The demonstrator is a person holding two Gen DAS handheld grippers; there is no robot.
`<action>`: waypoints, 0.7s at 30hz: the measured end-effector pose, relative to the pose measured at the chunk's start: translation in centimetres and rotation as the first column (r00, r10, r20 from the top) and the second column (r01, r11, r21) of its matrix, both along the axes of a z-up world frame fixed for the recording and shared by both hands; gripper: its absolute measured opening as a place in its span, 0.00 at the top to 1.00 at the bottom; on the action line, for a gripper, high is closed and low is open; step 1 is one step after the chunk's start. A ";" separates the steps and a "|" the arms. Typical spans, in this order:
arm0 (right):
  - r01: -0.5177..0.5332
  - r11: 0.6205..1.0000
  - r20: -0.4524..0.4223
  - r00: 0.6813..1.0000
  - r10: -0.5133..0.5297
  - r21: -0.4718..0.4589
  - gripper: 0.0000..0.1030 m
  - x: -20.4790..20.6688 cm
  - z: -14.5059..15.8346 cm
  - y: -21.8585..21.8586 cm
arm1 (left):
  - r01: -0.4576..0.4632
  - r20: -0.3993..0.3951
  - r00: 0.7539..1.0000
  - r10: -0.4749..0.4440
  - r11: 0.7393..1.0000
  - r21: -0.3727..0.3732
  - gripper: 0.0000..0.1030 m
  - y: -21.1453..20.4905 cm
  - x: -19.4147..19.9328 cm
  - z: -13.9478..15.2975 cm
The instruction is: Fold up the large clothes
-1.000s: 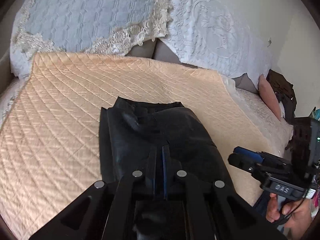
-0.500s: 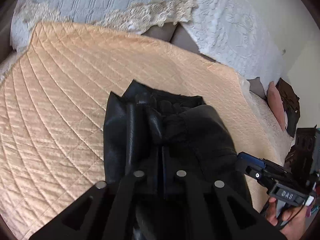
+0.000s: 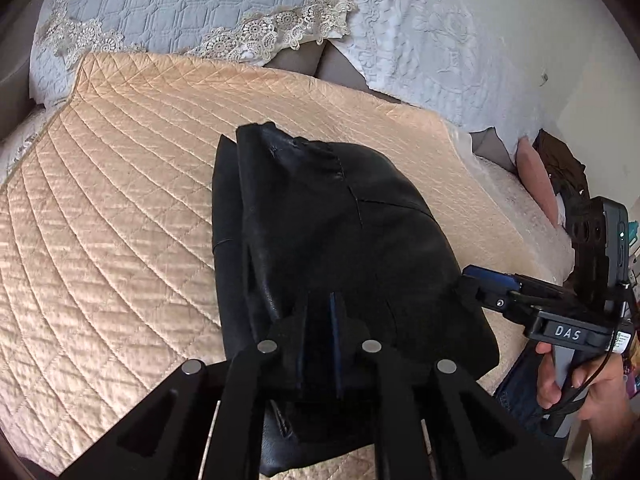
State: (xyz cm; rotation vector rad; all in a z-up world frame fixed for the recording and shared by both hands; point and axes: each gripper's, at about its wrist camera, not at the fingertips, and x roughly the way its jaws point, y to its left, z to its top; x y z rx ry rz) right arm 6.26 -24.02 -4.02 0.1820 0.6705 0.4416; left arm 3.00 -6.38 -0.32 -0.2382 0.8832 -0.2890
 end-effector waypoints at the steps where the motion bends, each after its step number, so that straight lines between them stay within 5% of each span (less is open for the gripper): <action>1: -0.008 1.000 0.010 1.000 0.008 0.015 0.49 -0.2 0.3 -0.1 | 0.000 0.000 1.000 0.000 1.000 -0.002 0.89 0.1 -0.1 0.4; 4: -0.015 0.999 0.027 1.000 0.014 0.032 0.47 -0.2 0.8 -0.7 | -0.002 0.023 1.000 0.002 1.000 -0.004 0.88 0.4 0.2 1.9; 9: 0.010 0.991 -0.023 1.000 -0.007 0.136 0.41 2.4 0.5 -2.6 | 0.005 0.074 0.997 -0.004 1.000 -0.027 0.72 0.4 3.4 3.3; 16: 0.029 0.972 -0.095 0.995 -0.007 0.233 0.37 5.0 -0.8 -4.2 | -0.027 -0.016 1.000 0.027 1.000 0.001 0.72 0.9 6.8 -0.4; 21: 0.026 0.966 -0.140 0.990 0.011 0.258 0.33 6.0 -1.8 -4.5 | -0.027 -0.020 0.999 0.028 0.999 0.035 0.72 0.4 6.8 -0.4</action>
